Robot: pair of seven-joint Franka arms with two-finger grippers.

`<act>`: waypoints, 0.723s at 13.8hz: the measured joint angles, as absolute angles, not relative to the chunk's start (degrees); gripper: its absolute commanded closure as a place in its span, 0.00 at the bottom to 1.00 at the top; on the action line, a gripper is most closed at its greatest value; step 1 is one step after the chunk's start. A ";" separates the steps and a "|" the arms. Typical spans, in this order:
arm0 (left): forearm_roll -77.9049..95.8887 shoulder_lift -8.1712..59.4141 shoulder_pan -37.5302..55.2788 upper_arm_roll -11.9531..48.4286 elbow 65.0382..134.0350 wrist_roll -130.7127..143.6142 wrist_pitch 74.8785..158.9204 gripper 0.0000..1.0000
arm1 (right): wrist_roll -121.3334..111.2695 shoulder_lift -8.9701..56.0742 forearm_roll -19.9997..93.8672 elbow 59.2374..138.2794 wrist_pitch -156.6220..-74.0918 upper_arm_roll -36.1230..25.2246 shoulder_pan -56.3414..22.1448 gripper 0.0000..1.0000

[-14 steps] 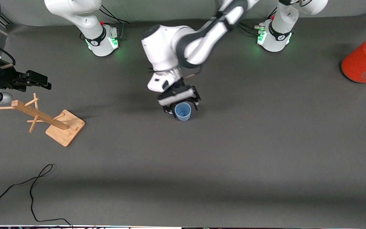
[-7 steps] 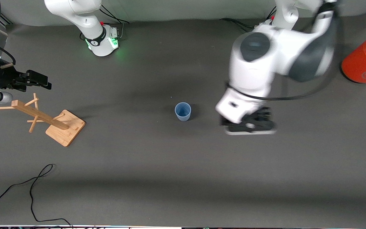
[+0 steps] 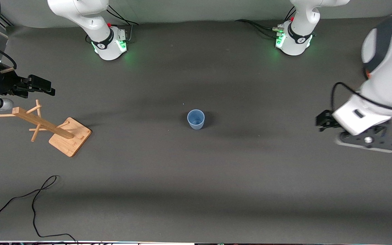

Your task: Rotate and upright cup with both arms

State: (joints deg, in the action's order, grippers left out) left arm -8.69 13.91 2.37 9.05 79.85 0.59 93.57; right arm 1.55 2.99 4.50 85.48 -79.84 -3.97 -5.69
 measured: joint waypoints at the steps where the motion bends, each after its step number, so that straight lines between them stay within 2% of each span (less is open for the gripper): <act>1: -8.15 11.57 0.89 9.05 83.23 0.40 94.08 0.00 | 1.55 2.98 4.50 85.46 -79.84 -3.97 -5.69 0.00; 5: -6.04 1.50 -4.50 9.01 96.90 0.39 95.81 0.00 | 1.55 2.94 4.50 85.37 -79.83 -3.97 -5.67 0.00; 7: -4.46 -0.88 -6.92 8.98 99.80 -0.38 95.81 0.00 | 1.55 2.73 4.50 85.27 -79.83 -3.97 -5.67 0.00; 10: -3.59 -1.36 -8.02 8.98 100.57 -1.59 95.82 0.00 | 1.55 2.27 4.50 85.26 -79.80 -3.97 -5.67 0.00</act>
State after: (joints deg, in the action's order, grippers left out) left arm -3.59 -1.36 -8.02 8.98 100.57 -1.59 95.82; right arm 1.55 2.27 4.50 85.26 -79.80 -3.97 -5.67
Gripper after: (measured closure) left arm 0.000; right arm 0.000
